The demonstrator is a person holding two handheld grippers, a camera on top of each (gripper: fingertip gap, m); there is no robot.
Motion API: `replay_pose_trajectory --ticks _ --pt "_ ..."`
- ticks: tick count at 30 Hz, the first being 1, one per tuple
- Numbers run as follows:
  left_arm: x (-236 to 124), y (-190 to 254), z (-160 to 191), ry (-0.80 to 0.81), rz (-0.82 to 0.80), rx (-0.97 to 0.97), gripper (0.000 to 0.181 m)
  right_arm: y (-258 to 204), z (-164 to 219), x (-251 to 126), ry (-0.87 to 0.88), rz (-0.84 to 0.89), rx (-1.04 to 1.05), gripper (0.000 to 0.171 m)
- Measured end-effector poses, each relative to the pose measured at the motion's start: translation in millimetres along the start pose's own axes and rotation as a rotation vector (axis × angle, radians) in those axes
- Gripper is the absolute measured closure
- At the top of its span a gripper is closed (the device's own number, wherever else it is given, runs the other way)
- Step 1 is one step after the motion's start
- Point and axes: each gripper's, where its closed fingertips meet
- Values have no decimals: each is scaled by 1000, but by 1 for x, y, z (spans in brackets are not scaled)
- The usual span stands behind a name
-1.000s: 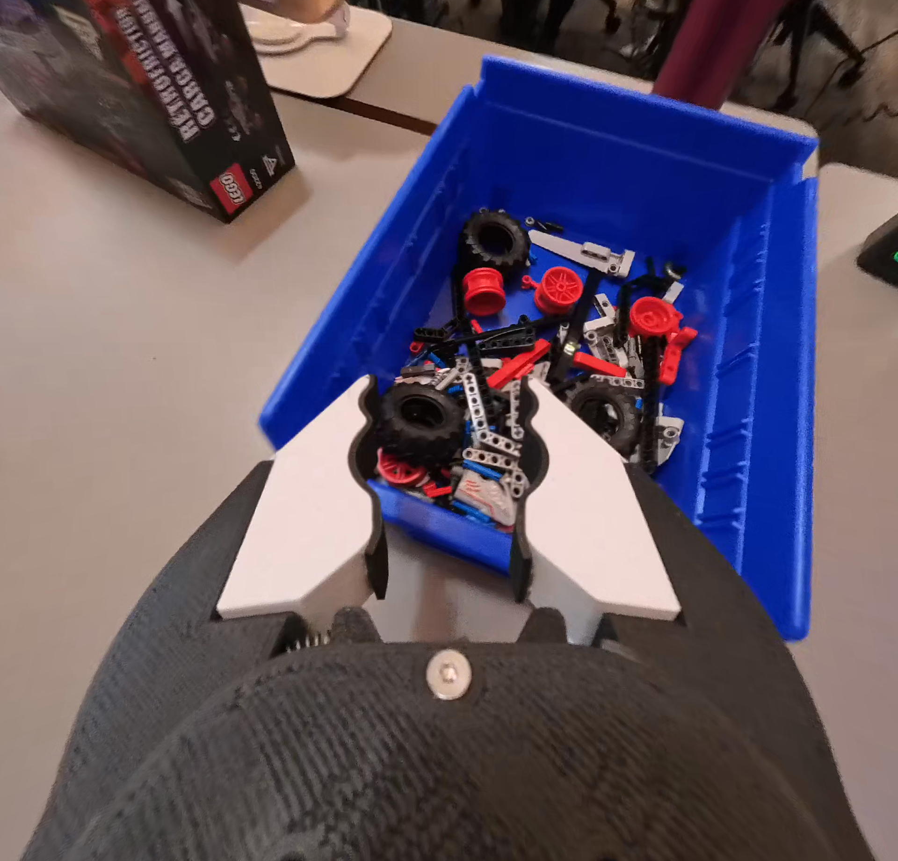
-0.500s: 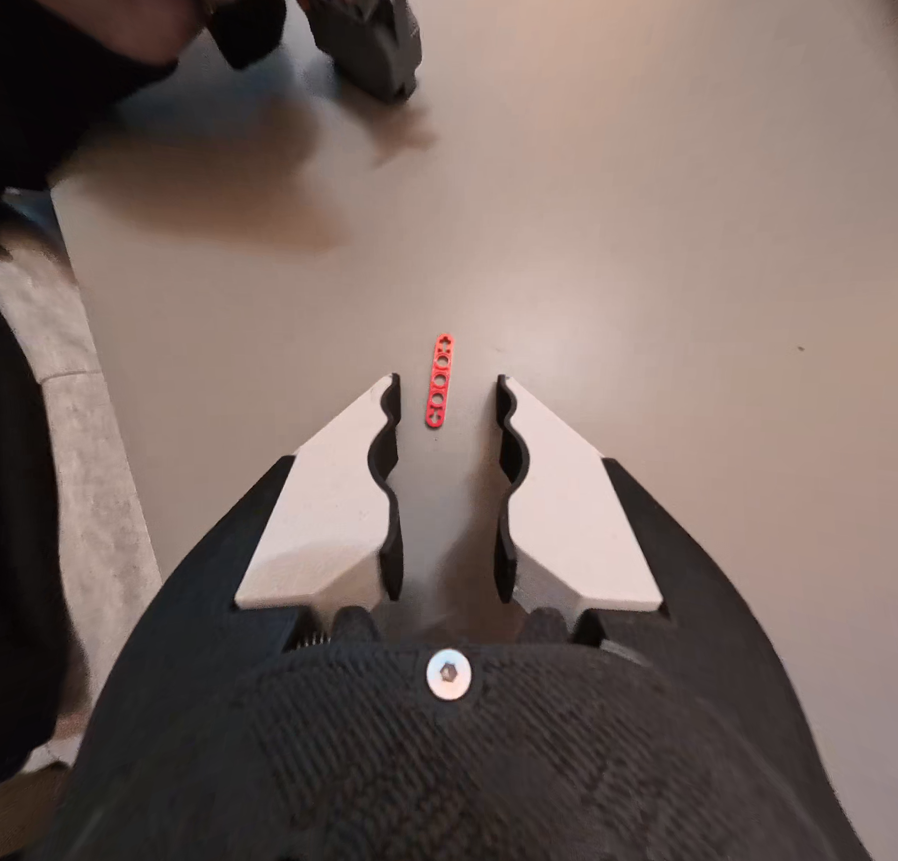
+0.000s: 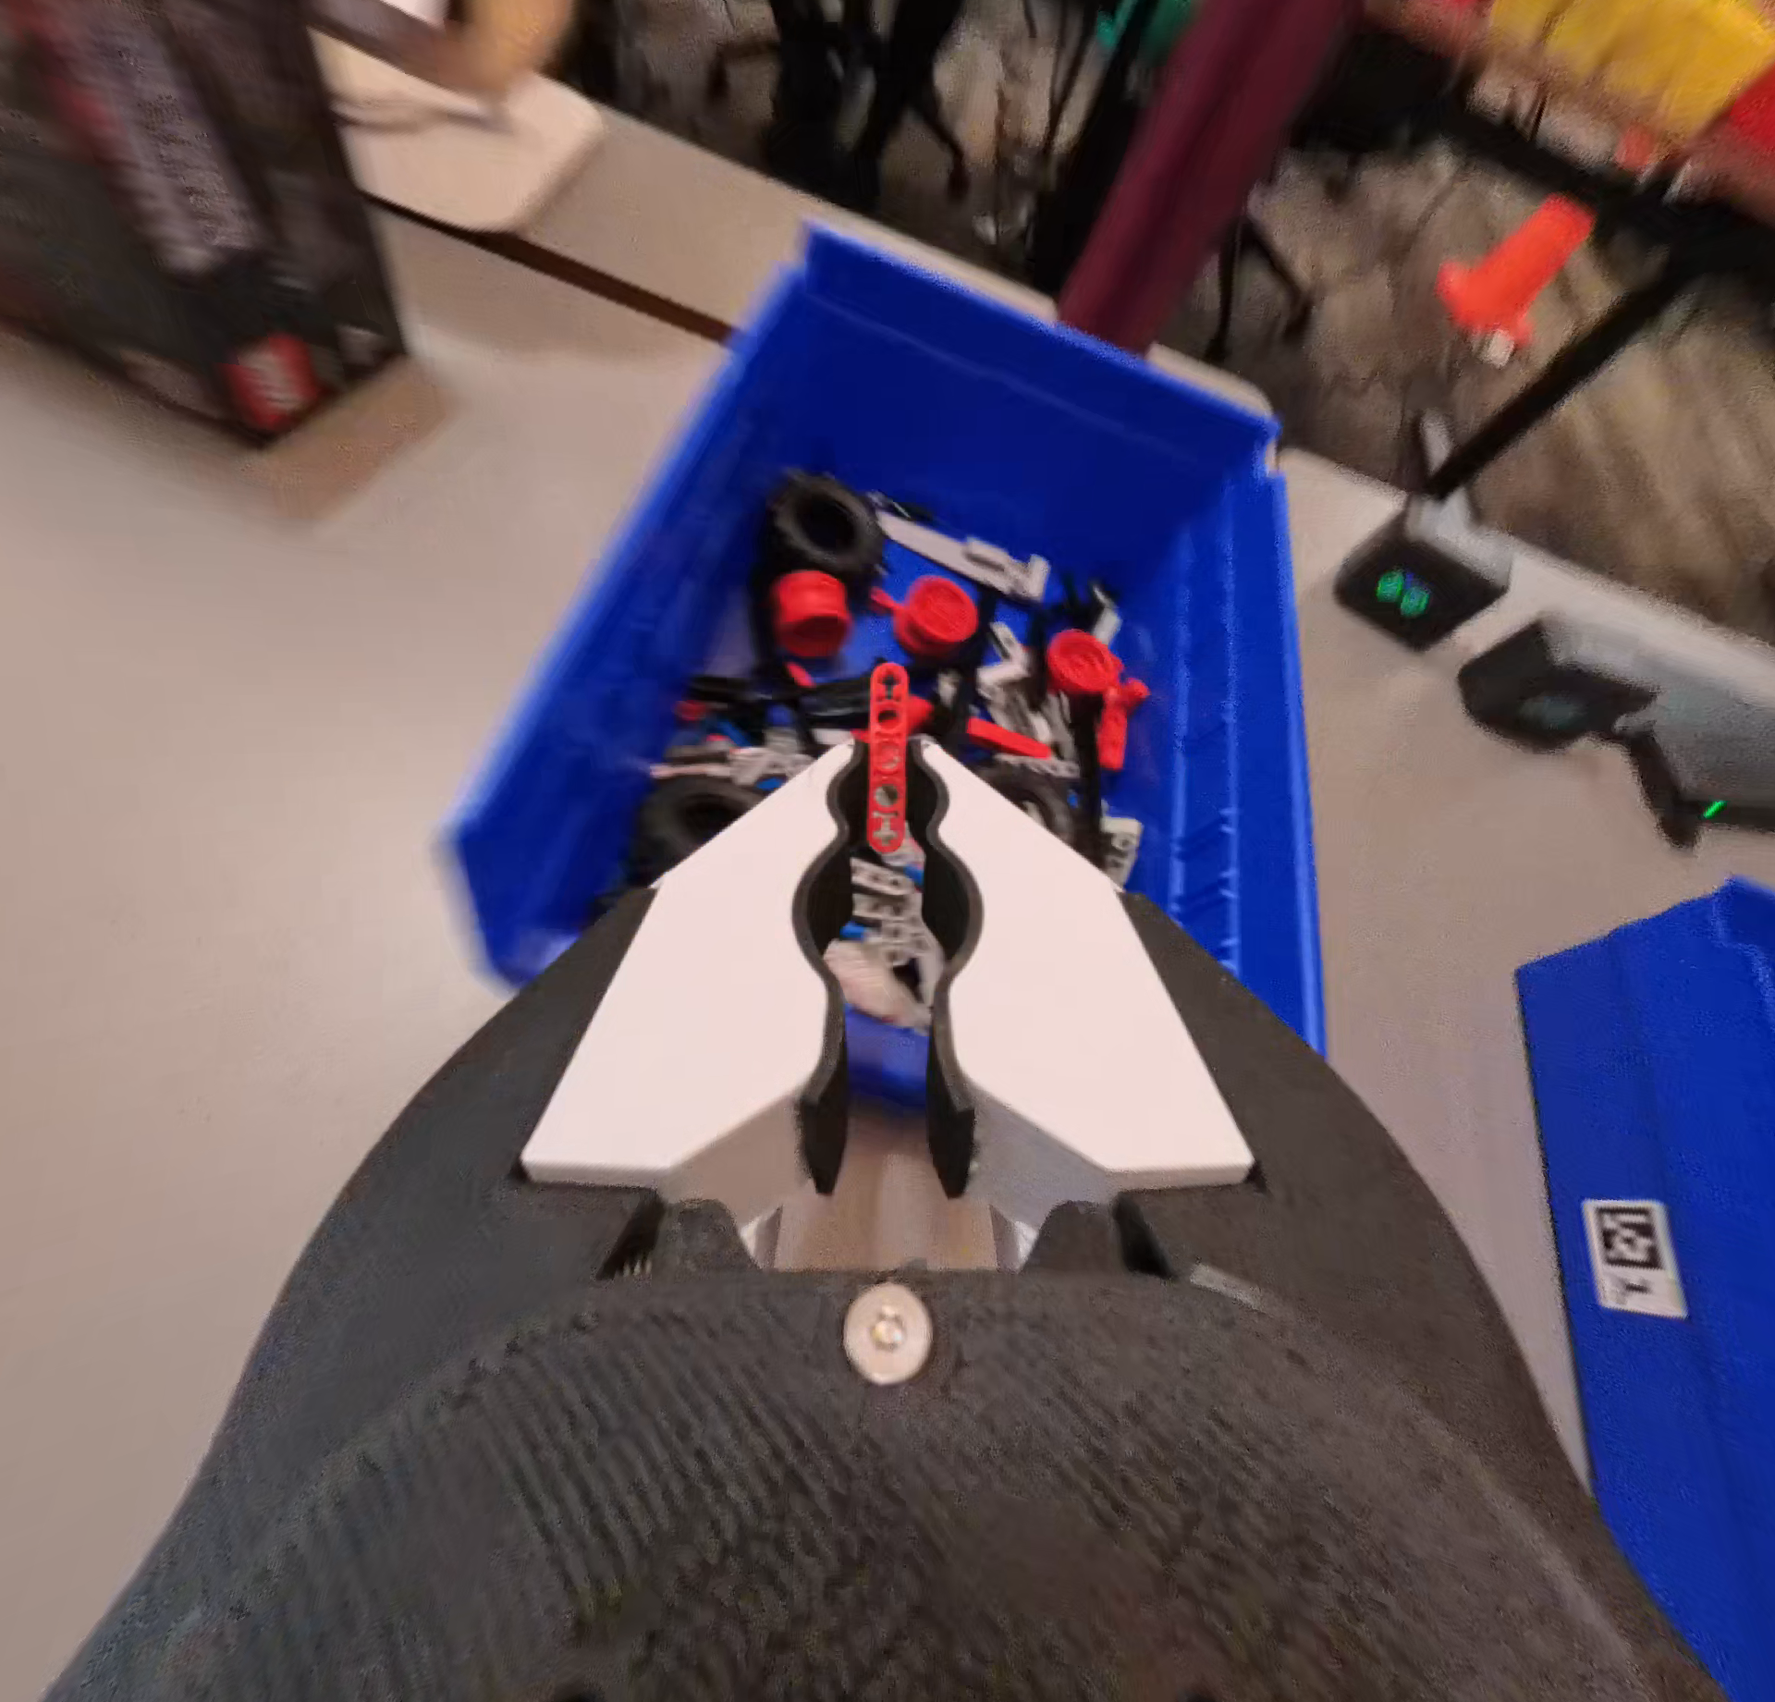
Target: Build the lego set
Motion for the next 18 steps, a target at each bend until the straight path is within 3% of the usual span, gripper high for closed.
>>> replay_pose_trajectory --ticks 1,4,9,12,15,18 --pt "2 1 7 -63 44 -35 180 14 11 17 -33 -26 40 165" --pt "2 4 39 -306 142 -153 162 23 20 52 -8 -107 105 159" --pt "-8 22 65 -501 257 -195 154 10 36 73 -41 -182 125 99" --pt "-9 24 75 -585 259 -167 149 17 37 49 -96 -94 101 75" --pt "-5 28 83 -634 255 -102 148 -12 2 -4 -39 -47 -16 87" --pt "3 34 86 -647 270 -80 147 -139 -61 -39 226 -379 -200 118"
Point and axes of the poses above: each gripper's, where its closed fingertips meet, x out along the fingers, z out of its underside, y = z × x across the jaws, and after that the axes turned 13 degrees about -x, right-handed
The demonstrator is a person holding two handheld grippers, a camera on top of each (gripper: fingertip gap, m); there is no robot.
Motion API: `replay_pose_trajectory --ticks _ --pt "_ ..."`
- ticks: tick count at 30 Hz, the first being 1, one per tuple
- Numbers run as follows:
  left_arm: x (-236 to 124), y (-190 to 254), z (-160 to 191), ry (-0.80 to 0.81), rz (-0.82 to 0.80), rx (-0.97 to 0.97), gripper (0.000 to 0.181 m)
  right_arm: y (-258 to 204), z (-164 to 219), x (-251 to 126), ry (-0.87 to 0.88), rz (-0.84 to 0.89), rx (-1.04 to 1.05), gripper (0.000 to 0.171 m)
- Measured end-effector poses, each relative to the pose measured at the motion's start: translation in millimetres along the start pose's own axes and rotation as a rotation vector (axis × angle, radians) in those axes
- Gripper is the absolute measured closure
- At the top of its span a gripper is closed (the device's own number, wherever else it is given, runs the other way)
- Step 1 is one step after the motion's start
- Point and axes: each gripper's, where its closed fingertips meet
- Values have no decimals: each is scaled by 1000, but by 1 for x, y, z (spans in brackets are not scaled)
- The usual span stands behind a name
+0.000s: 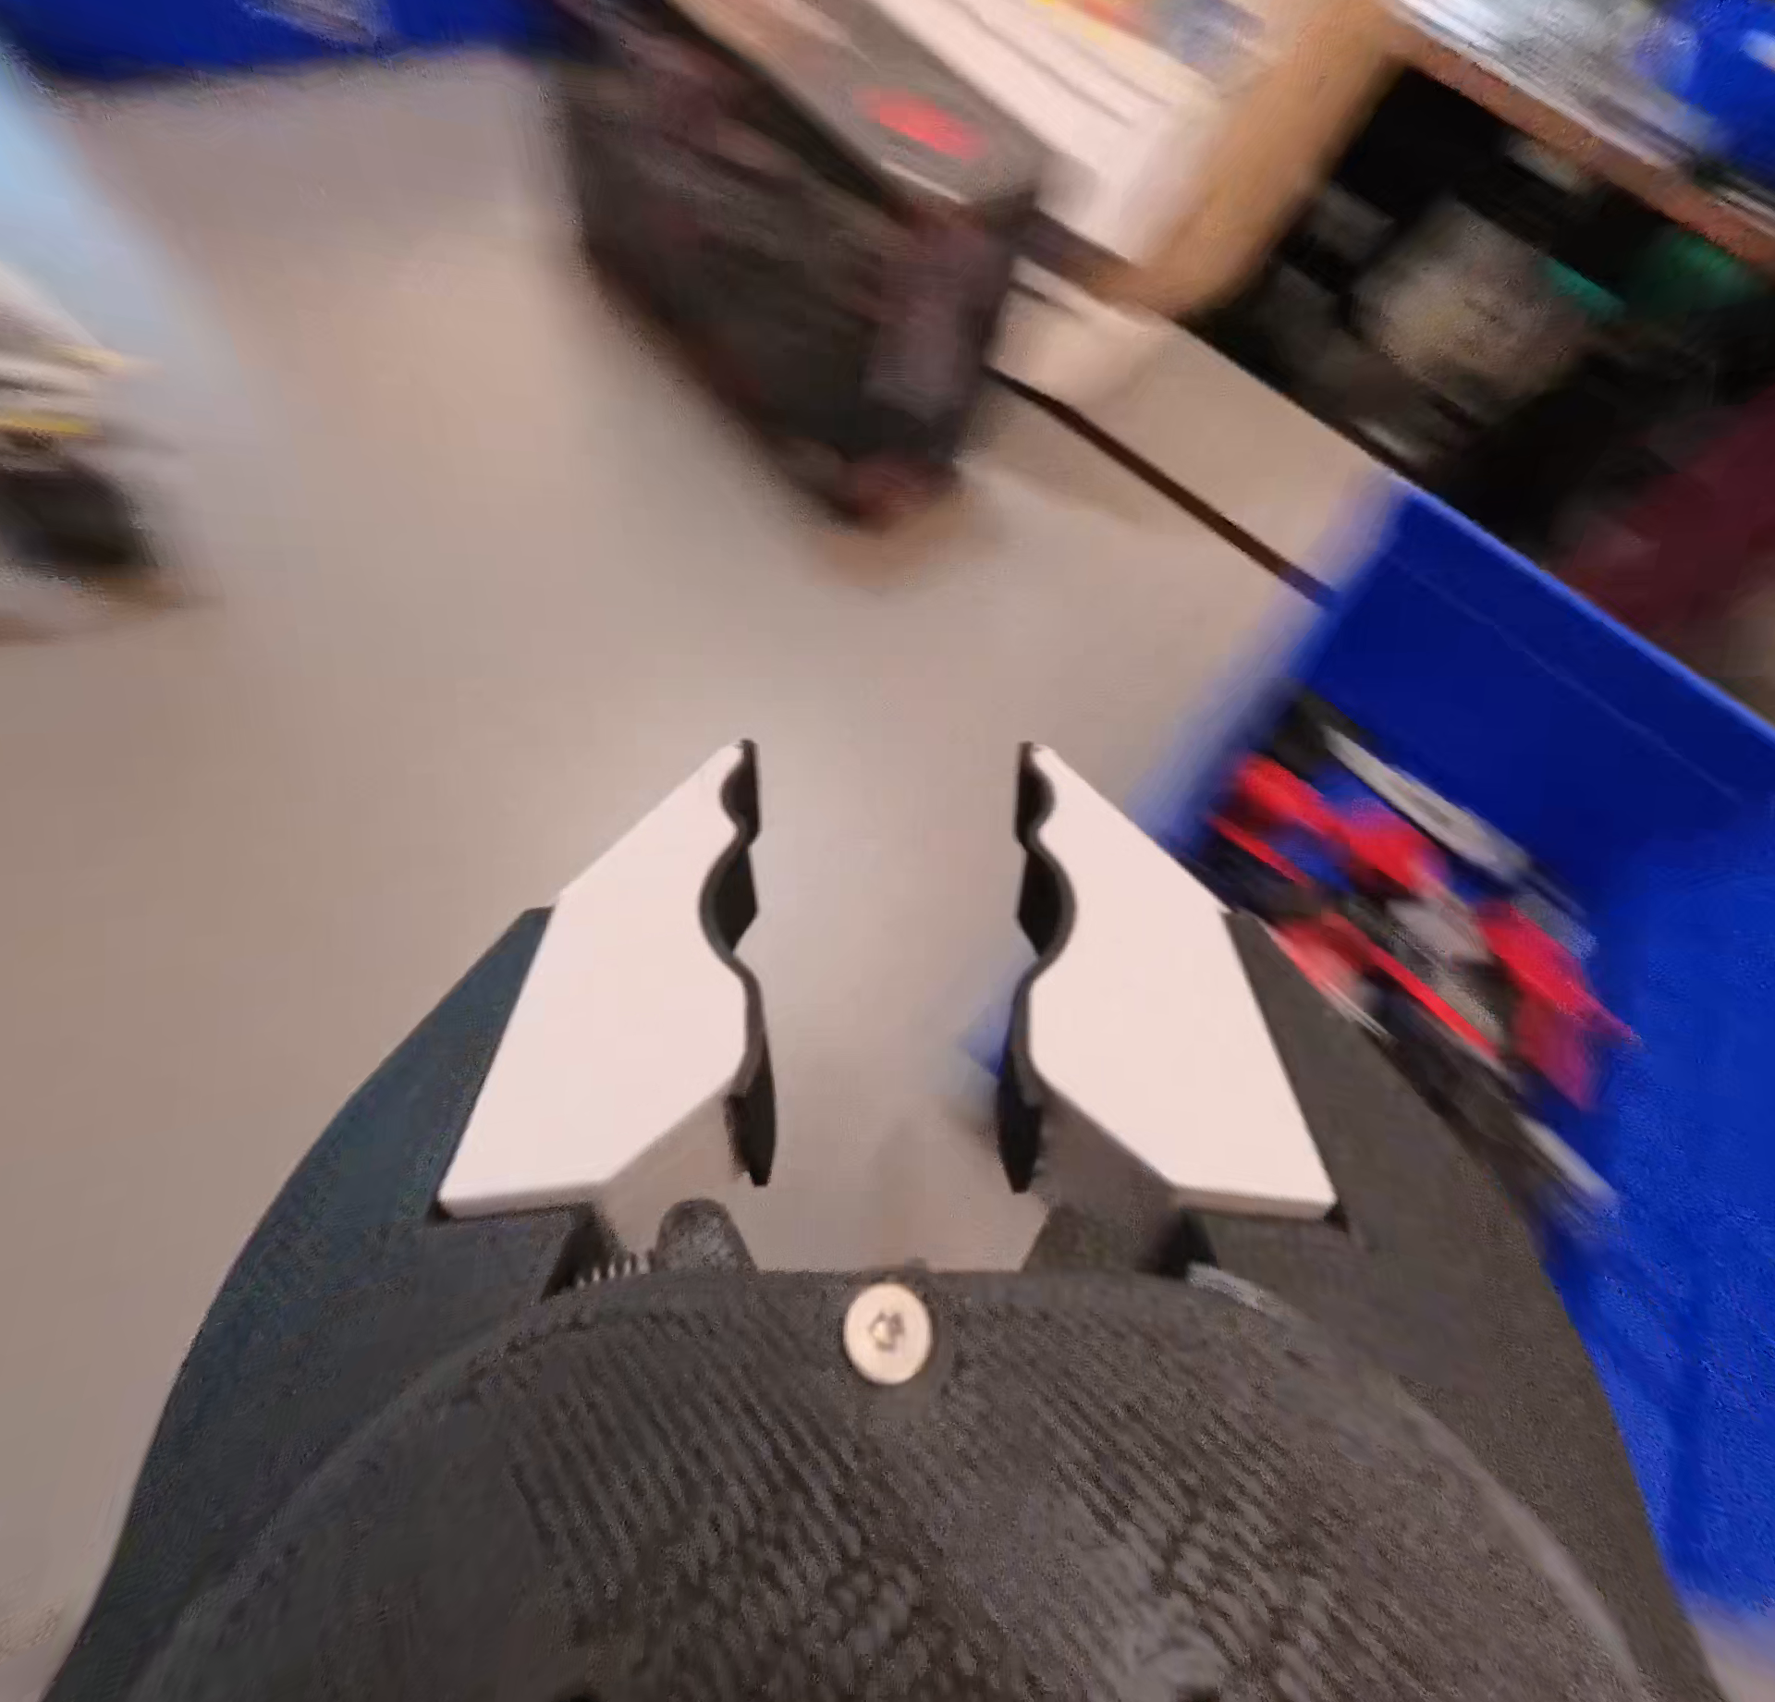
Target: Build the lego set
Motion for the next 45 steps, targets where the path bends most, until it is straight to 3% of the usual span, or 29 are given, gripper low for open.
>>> replay_pose_trajectory --ticks 2,4,8,12,15,21,45 --pt "6 -1 2 -30 4 11 147 -84 -47 31 194 -247 -35 135" --pt "10 -5 3 -40 -13 22 150 -149 -68 62 282 -447 -63 135" --pt "12 -5 2 -19 4 56 157 -214 -73 109 301 -685 -175 128" --pt "13 0 2 14 60 102 157 -227 -96 116 409 -745 -116 136" --pt "15 4 2 19 122 103 157 -227 -95 119 430 -720 -131 131" --pt "14 5 2 7 179 117 157 -232 -97 112 483 -756 -164 147" --pt "11 4 5 10 162 184 158 -234 -98 116 461 -746 -159 154"
Point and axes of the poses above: each gripper's, where its closed fingertips meet, x out along the fingers, z out of its underside, y = z × x across the jaws, and after that the axes turned 13 degrees about -x, right-handed
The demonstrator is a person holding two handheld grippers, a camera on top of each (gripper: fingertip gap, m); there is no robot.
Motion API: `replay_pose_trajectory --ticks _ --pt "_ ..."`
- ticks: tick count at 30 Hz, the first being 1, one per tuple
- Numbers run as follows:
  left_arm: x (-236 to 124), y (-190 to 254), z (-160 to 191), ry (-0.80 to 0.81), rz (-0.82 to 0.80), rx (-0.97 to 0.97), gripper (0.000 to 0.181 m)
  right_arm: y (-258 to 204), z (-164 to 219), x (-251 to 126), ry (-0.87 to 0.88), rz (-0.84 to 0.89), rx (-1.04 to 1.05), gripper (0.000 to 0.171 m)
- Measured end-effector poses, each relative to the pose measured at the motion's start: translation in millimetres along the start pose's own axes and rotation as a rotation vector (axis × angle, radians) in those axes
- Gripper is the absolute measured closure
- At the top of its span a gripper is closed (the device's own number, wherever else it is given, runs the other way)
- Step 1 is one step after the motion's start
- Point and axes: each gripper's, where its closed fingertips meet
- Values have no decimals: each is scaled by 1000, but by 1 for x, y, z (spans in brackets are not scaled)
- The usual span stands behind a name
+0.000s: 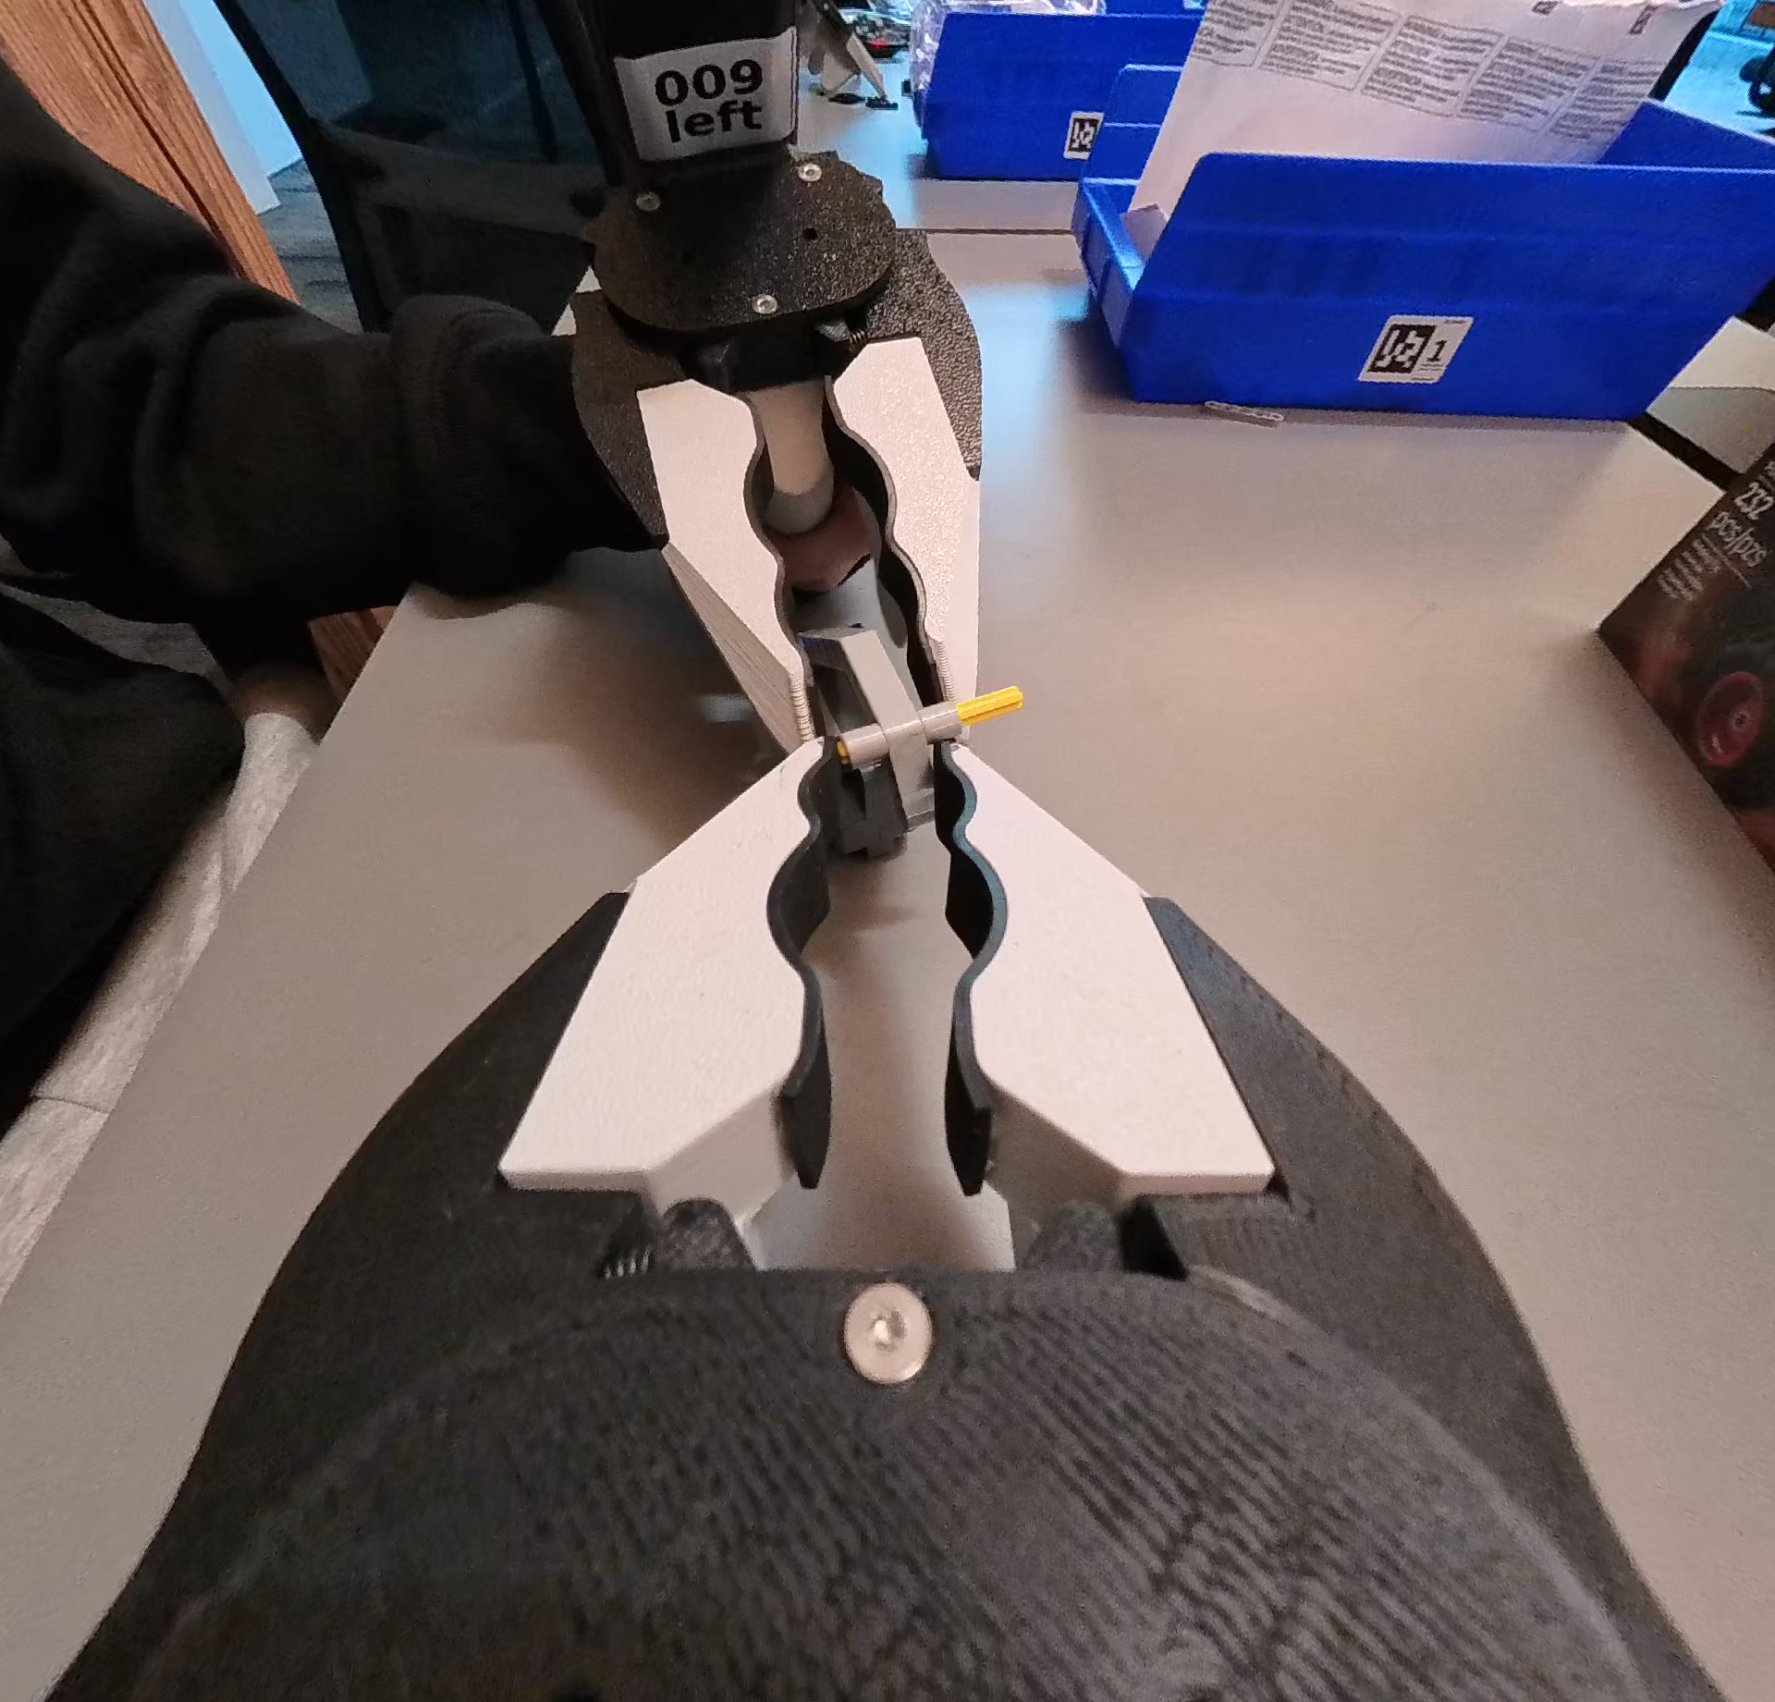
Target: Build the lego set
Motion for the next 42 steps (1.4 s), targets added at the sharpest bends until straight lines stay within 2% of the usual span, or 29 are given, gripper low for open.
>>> replay_pose_trajectory --ticks 3,5,7,9,12,13,16,20,24,28,31,33,35,39,42 --pt "0 6 0 2 41 15 158 -7 -4 -6 44 -80 22 152" --pt "-2 11 1 1 75 35 158 4 -15 -19 166 -67 129 144" --pt "-4 21 3 -7 141 66 158 13 -24 -34 272 -43 183 152" --pt "-7 33 6 -17 222 97 158 -2 -19 -35 208 -68 13 146" --pt "-11 45 8 -24 307 126 158 -15 11 -23 -122 -2 -401 136" --pt "-12 46 9 -26 318 128 159 -17 10 -19 -155 29 -505 135" --pt "-14 51 10 -29 348 139 159 -23 -4 -11 -123 114 -685 141" --pt "-15 54 11 -36 374 139 159 -25 -5 -7 -252 196 -961 146" --pt "-15 59 13 -75 445 84 159 -25 -12 -1 -276 301 -1154 148" --pt "-15 60 12 -83 473 68 159 -26 -9 3 -342 339 -1265 167" --pt "-10 44 4 -18 348 83 159 -9 -2 -4 -493 438 -1289 168" --pt "-8 28 -10 64 181 150 149 9 8 -21 -640 528 -1209 169" --pt "-5 20 -24 88 38 194 150 23 20 -42 -761 617 -1083 170" --pt "17 20 -29 22 -121 290 147 31 28 -68 -861 725 -980 169" --pt "31 24 -34 72 -160 267 148 39 29 -84 -944 821 -986 170"
Point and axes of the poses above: each gripper's, where its closed fingertips meet, x out along the fingers, z out of its underside, y = z × x across the jaws, and after that the axes turned 13 degrees about -x, right-handed
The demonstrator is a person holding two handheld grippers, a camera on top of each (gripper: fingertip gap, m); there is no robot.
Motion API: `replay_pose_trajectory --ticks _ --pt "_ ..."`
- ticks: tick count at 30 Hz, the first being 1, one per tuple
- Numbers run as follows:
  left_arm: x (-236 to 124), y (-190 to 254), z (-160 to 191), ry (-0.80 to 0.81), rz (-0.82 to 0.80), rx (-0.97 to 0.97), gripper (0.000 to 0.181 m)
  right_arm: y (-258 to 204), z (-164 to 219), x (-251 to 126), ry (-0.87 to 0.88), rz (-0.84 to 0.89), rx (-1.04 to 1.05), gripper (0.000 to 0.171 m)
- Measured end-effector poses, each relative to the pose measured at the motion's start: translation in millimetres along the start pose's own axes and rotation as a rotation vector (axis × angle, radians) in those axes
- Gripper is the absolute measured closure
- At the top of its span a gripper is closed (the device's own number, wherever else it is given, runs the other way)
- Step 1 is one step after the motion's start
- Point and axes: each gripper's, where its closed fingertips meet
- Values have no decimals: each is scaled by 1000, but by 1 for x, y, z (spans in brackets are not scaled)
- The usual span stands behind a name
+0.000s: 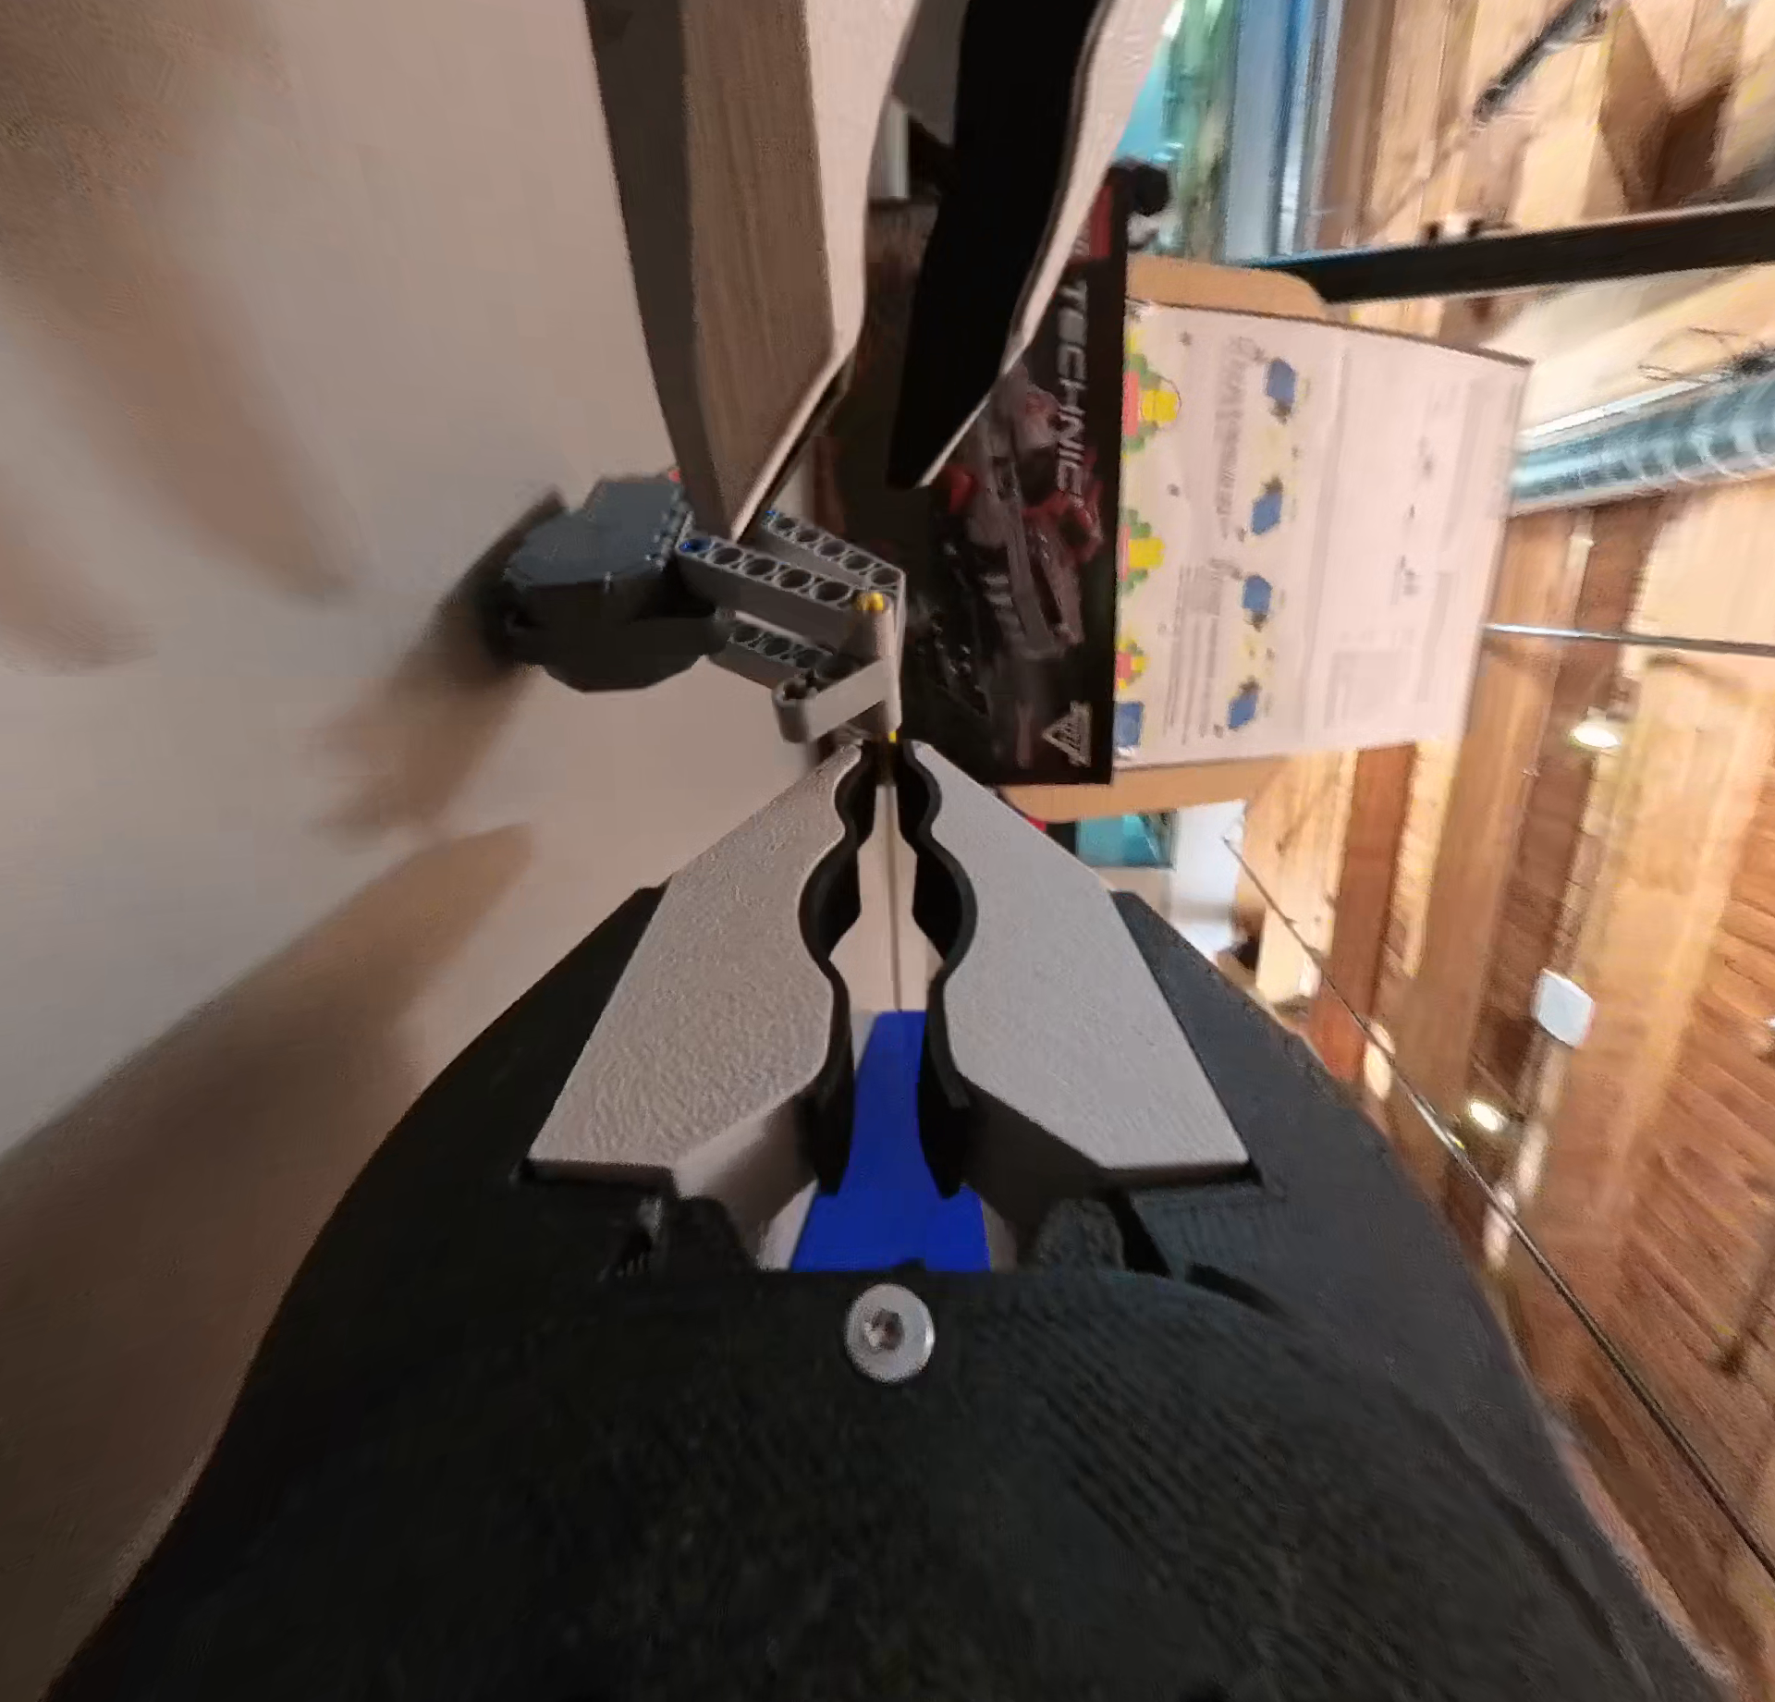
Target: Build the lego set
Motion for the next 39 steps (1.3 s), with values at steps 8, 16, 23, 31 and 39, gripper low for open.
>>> replay_pose_trajectory --ticks 8,16,23,31,39 --pt "29 6 -7 10 19 -128 158 -3 56 0 -178 68 -11 168" --pt "82 15 -30 -3 112 -37 157 -4 100 -21 -284 139 2 170" --pt "114 23 -43 44 113 78 158 -6 109 -26 -248 162 46 169" --pt "111 25 -40 102 127 77 161 -8 105 -22 -217 146 86 169" --pt "101 11 -46 124 70 73 165 -7 101 -22 -201 151 94 169"
Point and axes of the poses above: each gripper's, where its closed fingertips meet, x out along the fingers, z out of its underside, y = z × x across the jaws, and after that the axes turned 13 degrees about -x, right-handed
